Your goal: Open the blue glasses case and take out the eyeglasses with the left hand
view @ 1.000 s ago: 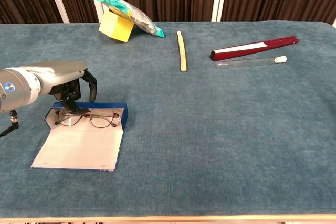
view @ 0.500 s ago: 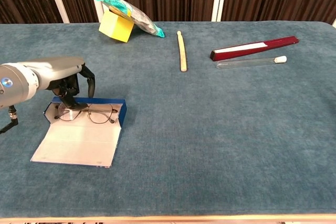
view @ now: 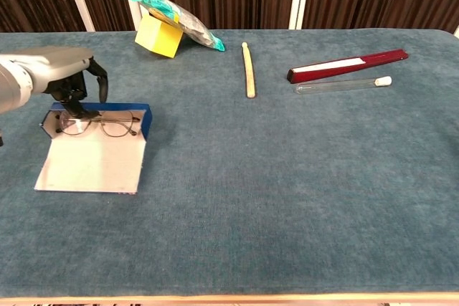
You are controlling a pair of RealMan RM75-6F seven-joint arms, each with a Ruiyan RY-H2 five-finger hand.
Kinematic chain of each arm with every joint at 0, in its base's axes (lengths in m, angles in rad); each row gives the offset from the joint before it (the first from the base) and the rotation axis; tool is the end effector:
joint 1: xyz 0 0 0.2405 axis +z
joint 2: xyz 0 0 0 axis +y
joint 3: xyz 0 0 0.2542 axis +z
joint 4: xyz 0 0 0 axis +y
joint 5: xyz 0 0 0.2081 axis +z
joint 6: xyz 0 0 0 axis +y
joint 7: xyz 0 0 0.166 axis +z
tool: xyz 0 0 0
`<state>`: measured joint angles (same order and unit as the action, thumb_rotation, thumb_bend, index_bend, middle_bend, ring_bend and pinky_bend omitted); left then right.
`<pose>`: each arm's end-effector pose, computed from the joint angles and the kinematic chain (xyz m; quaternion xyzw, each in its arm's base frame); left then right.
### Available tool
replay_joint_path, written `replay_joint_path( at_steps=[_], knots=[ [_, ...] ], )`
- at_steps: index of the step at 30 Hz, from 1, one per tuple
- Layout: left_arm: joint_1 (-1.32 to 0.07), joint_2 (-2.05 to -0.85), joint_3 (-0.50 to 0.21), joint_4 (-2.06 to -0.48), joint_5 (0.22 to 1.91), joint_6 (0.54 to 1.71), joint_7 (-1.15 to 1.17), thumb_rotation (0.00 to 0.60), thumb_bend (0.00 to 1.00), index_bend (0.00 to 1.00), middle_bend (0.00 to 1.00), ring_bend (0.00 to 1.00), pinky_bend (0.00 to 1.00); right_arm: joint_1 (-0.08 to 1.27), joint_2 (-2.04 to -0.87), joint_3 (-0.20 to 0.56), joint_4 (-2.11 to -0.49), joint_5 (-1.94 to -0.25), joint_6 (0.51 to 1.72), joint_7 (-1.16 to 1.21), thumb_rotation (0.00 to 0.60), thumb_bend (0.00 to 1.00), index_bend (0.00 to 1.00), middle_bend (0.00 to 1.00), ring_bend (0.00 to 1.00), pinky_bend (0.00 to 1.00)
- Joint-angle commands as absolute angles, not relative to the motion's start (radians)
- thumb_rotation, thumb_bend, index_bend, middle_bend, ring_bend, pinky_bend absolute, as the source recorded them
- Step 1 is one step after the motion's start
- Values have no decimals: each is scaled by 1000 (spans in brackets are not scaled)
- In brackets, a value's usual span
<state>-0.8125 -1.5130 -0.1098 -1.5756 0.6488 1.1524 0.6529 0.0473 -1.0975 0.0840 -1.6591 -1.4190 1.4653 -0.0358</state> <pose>-0.1790 0.3654 -0.0019 -0.6965 -0.4087 -0.2540 0.5323 -0.3185 -0.1969 0.1696 0.5618 -0.4099 0.3669 0.6178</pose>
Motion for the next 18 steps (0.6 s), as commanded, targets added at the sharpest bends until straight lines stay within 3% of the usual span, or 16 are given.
replay_joint_path(
  at_steps=[1, 18],
  knots=[
    [-797, -1500, -94, -1547, 668, 1156, 651, 600, 349, 564, 1000, 952, 995, 47, -1098, 84, -1659, -1420, 1465, -36, 600, 179, 0, 0, 0, 179],
    [-749, -1455, -67, -1436, 765, 1143, 613, 600, 350, 565, 1000, 952, 995, 47, -1099, 83, -1662, -1419, 1466, -43, 600, 178, 0, 0, 0, 179]
  ],
)
